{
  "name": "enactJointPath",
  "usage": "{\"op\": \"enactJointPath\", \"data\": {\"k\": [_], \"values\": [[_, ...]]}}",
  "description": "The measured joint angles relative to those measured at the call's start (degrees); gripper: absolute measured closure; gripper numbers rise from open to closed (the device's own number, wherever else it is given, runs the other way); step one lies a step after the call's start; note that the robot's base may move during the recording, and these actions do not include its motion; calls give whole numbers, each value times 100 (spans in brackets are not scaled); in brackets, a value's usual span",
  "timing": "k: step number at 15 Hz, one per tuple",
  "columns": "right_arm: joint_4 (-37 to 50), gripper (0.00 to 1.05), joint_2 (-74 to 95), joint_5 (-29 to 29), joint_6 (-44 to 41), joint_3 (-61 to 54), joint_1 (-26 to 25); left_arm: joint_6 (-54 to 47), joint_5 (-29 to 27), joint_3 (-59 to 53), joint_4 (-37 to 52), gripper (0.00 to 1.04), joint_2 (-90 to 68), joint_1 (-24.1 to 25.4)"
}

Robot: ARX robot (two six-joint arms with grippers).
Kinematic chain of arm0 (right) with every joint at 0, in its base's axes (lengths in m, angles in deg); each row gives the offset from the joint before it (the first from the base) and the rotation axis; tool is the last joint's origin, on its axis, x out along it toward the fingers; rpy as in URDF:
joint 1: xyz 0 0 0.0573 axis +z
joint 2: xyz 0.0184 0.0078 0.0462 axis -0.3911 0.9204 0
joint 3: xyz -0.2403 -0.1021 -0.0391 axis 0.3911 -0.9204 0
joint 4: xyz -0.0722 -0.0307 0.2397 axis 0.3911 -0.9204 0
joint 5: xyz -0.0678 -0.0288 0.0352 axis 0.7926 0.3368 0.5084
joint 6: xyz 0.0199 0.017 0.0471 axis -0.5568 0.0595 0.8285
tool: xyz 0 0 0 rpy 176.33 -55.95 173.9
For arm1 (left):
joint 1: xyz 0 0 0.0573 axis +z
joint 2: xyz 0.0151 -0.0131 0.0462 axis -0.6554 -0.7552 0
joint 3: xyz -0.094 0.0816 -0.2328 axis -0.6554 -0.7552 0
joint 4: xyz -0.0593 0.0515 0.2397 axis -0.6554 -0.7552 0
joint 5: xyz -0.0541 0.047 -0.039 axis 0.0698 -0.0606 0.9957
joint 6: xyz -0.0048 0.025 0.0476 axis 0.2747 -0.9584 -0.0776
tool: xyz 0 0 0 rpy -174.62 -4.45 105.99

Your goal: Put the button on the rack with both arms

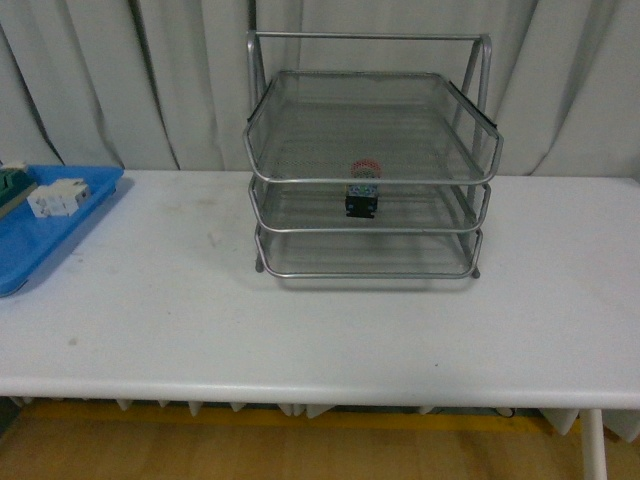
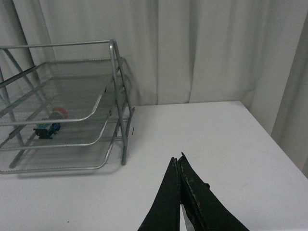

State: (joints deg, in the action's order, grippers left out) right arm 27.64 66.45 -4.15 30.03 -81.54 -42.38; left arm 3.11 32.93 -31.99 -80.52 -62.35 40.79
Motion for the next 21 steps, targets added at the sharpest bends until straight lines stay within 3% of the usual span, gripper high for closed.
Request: {"op": "enactJointPath", "data": {"k": [7,9,10,21], "values": [[-2144,103,-2470,1196,-122,-363,1161,0,0,0,2,7,0,0],[-2863,103,-3246,1880,-125,-365,1862,0,-2,0,0,7,0,0],[-2977,103,-3397,1884,-131,-365,1982,0,2,0,0,7,0,0],[-4218,103,-4634,1996,-140,-365,1934,0,0,0,0,7,0,0]]}}
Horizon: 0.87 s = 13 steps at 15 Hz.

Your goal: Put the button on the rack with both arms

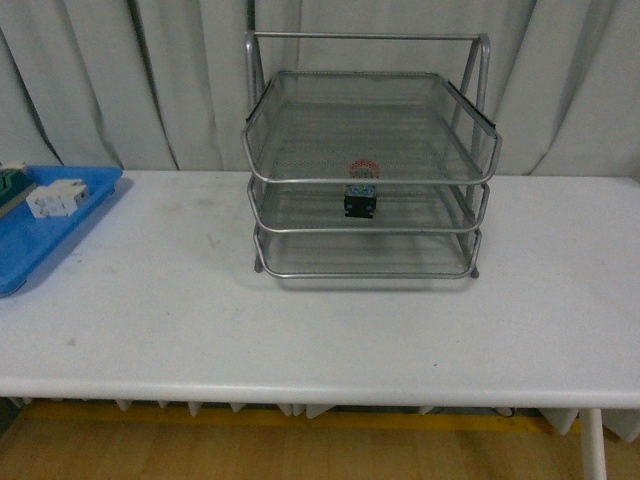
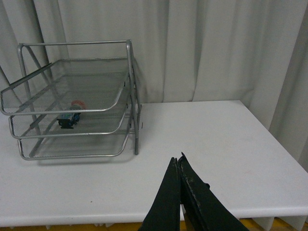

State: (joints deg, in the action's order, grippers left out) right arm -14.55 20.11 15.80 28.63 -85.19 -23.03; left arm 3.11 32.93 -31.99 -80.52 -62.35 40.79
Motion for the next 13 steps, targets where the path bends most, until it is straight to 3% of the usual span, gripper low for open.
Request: {"op": "enactJointPath", "data": {"k": [2,4,9,10,12,13], "values": [[-192,103,-188,-2,-2,0,0,0,0,0,0,7,0,0],[-1196,103,-1075,-2,-4,2,0,0,-7,0,2,7,0,0],[-1189,103,-1139,2,-4,2,0,0,0,0,4,7,0,0],[-1189,86,-1139,2,-7,2,0,0,0,0,2,7,0,0],[-1189,11,-1139,2,-7,2,0,0,0,0,2,7,0,0],[-1189,6,-1139,2,-4,2,0,0,0,0,2,7,0,0]]}}
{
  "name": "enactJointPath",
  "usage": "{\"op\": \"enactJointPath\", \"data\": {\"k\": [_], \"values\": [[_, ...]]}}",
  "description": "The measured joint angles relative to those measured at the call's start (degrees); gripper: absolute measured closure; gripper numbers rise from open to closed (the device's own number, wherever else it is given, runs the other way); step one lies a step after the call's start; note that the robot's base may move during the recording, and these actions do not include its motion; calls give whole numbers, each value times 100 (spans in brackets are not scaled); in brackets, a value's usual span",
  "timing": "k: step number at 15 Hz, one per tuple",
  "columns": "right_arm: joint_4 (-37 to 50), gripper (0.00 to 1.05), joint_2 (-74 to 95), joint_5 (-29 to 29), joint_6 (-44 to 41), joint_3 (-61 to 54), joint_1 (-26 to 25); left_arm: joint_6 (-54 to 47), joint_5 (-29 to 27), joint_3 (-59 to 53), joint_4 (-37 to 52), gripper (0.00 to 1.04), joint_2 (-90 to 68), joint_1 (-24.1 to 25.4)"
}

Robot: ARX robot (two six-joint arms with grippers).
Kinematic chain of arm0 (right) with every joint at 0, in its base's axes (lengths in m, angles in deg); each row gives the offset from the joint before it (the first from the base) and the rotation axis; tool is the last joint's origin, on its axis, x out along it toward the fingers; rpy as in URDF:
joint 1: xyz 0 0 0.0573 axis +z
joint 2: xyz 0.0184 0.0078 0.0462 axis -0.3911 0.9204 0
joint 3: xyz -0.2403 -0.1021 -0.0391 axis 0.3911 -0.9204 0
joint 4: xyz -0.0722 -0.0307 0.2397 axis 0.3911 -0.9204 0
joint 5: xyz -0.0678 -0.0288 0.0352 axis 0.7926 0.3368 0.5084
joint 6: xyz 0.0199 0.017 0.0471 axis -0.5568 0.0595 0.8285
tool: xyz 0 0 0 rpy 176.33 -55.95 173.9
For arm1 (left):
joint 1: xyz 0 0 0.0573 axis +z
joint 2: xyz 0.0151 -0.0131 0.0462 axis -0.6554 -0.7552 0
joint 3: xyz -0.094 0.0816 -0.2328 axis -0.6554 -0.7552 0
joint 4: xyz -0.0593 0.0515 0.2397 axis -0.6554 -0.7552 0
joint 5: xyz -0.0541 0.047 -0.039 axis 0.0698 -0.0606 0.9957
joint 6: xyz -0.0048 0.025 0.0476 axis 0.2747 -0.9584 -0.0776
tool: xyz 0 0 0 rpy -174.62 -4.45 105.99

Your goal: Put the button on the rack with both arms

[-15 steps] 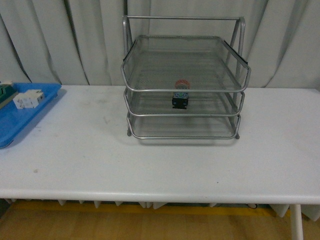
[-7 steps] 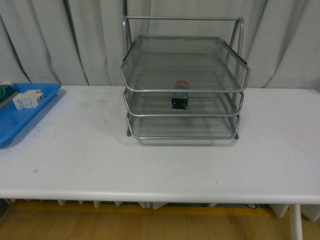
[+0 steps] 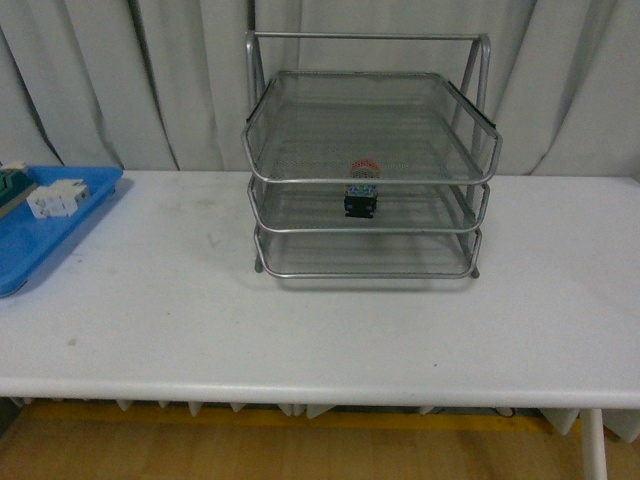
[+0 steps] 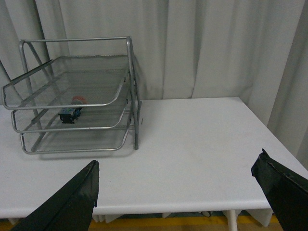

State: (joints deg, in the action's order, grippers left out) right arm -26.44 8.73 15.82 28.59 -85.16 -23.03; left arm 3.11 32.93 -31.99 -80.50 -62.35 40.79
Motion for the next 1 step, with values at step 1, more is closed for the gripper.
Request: {"op": "enactJointPath", "data": {"k": [1], "values": [[0,6,0,0,-2,0,0,0,0,0,0,7,0,0]]}}
